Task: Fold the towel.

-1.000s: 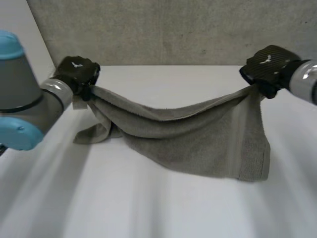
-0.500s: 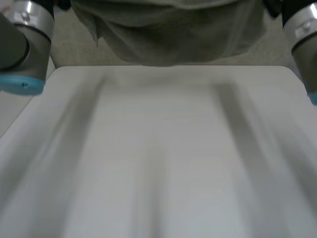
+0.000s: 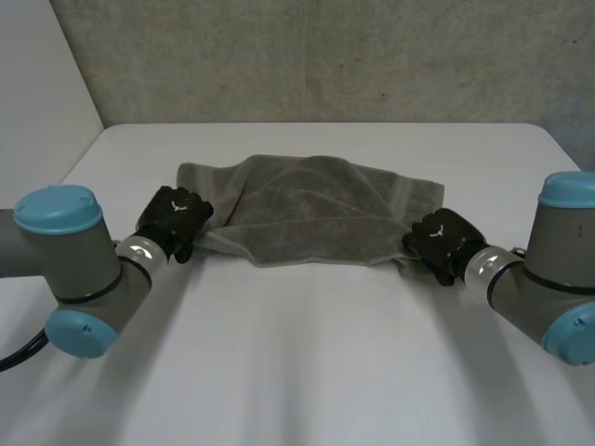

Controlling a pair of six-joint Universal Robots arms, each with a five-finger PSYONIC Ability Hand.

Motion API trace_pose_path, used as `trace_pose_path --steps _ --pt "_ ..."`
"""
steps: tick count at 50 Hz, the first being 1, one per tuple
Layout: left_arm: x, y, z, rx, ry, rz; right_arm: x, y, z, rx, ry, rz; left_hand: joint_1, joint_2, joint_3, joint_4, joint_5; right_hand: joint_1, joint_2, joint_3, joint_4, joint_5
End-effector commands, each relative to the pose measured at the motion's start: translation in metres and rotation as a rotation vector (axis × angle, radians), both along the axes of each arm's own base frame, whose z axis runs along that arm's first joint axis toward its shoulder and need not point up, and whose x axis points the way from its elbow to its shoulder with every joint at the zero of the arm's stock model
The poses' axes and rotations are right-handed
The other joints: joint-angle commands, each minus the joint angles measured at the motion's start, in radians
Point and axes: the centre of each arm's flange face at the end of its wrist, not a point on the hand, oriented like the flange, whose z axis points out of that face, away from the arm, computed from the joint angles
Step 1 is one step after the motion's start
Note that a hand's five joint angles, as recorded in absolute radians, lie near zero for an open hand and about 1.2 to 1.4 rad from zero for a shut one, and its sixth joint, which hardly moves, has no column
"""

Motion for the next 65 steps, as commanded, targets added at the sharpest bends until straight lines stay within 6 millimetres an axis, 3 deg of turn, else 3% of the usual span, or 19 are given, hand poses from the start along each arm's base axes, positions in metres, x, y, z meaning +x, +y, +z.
trace_pose_path --steps 1,7,12,27,39,48,57,65 --pt "0.001 0.003 0.021 -0.040 0.019 0.003 -0.006 0.005 0.019 -0.018 -0.042 -0.046 -0.064 -0.125 -0.156 -0.141 -0.288 -0.251 -0.251 -0.257 -0.258 -0.257" --pt "0.002 0.007 0.032 -0.063 0.027 0.003 -0.010 0.007 0.033 0.034 -0.177 -0.158 -0.064 -0.125 -0.156 -0.141 -0.288 -0.527 -0.527 -0.533 -0.534 -0.533" --pt "0.003 0.008 0.036 -0.072 0.032 0.008 -0.012 0.012 0.042 0.070 -0.275 -0.197 -0.064 -0.125 -0.156 -0.141 -0.288 -0.604 -0.603 -0.609 -0.611 -0.609" --pt "0.008 0.002 0.037 -0.060 0.063 0.031 -0.025 -0.005 0.055 0.202 -0.565 -0.313 -0.064 -0.125 -0.156 -0.141 -0.288 -0.624 -0.624 -0.630 -0.632 -0.630" --pt "0.021 -0.008 0.049 -0.085 0.098 0.073 -0.022 -0.028 0.028 0.369 -0.660 -0.369 -0.064 -0.125 -0.156 -0.141 -0.288 -0.583 -0.583 -0.589 -0.591 -0.589" --pt "0.024 -0.014 0.054 -0.073 0.164 0.094 -0.018 -0.027 0.005 0.466 -0.623 -0.394 -0.064 -0.125 -0.156 -0.141 -0.288 -0.554 -0.554 -0.559 -0.561 -0.560" --pt "0.025 -0.014 0.053 -0.067 0.162 0.095 -0.019 -0.025 0.001 0.478 -0.614 -0.393 -0.064 -0.125 -0.156 -0.141 -0.288 -0.551 -0.551 -0.557 -0.558 -0.557" --pt "0.025 -0.014 0.054 -0.070 0.163 0.096 -0.020 -0.027 0.001 0.469 -0.616 -0.394 -0.064 -0.125 -0.156 -0.141 -0.288 -0.108 -0.108 -0.114 -0.116 -0.114"
